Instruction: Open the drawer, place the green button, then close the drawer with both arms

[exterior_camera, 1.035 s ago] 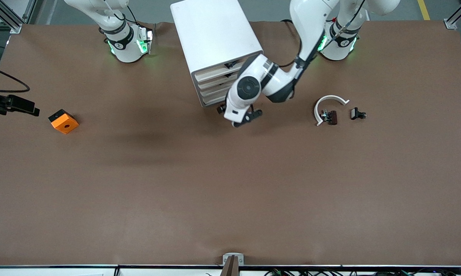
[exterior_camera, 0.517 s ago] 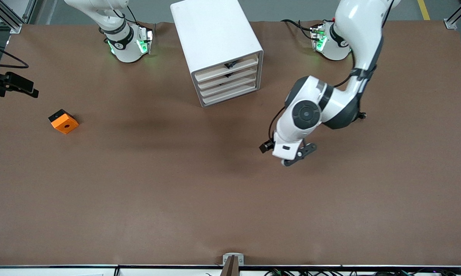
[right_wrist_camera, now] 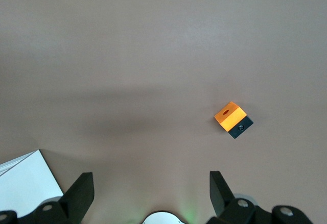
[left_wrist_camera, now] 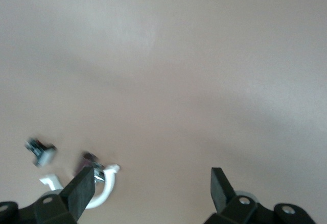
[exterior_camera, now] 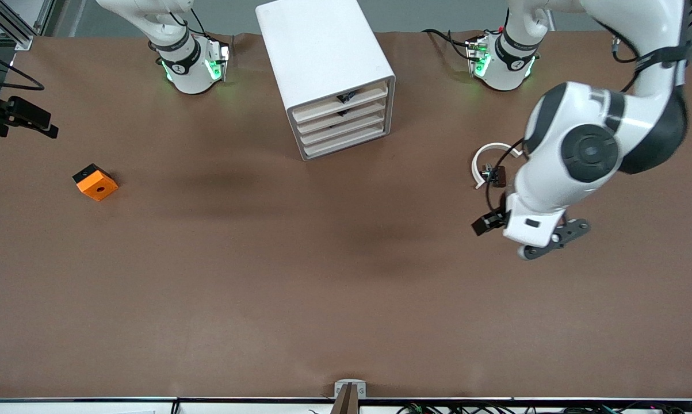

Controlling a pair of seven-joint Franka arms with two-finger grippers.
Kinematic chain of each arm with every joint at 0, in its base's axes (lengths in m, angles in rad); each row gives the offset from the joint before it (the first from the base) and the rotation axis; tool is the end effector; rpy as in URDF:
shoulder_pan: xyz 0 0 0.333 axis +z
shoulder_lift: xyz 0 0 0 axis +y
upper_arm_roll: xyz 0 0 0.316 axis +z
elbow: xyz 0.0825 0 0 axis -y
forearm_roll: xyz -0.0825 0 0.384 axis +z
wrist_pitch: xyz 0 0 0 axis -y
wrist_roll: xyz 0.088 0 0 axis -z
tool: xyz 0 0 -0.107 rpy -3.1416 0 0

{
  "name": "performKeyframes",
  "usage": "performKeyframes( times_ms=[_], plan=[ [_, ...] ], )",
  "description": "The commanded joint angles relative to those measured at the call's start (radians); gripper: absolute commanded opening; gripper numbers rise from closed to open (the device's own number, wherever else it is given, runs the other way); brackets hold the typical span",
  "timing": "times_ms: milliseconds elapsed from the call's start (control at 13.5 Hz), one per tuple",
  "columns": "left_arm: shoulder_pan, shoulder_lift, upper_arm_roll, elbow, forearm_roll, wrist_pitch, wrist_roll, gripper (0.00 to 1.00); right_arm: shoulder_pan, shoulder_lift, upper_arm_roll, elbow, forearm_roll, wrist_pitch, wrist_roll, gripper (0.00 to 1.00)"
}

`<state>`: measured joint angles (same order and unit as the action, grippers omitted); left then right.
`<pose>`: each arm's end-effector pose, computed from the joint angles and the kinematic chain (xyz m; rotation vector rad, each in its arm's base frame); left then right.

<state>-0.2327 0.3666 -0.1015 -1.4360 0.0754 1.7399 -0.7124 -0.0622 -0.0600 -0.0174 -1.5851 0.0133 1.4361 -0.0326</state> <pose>0.6325 -0.2021 0.4793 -3.0262 -0.5645 0.0523 0.5198 -0.0402 0.6389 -3.1185 0.0713 0.1374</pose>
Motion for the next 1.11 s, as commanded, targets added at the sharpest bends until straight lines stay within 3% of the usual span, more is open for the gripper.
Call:
performKeyframes(
  times_ms=[0, 148, 443, 665, 1035],
  plan=[
    [0.062, -0.066, -0.009, 0.009, 0.020, -0.057, 0.158, 1.00, 0.005, -0.064, -0.001, -0.068, -0.004, 0.030, -0.007, 1.00],
    [0.119, -0.106, -0.010, 0.008, 0.017, -0.103, 0.241, 1.00, 0.002, -0.099, -0.002, -0.117, -0.004, 0.066, -0.006, 1.00],
    [0.197, -0.201, -0.012, 0.000, 0.007, -0.171, 0.485, 1.00, -0.016, -0.103, -0.001, -0.111, -0.001, 0.076, -0.006, 1.00],
    [0.214, -0.250, -0.014, -0.007, 0.006, -0.221, 0.513, 1.00, -0.010, -0.112, 0.005, -0.111, -0.001, 0.073, -0.007, 1.00],
    [0.213, -0.369, -0.020, -0.116, 0.004, -0.203, 0.522, 1.00, -0.010, -0.112, 0.007, -0.113, 0.000, 0.075, -0.007, 1.00]
  ],
)
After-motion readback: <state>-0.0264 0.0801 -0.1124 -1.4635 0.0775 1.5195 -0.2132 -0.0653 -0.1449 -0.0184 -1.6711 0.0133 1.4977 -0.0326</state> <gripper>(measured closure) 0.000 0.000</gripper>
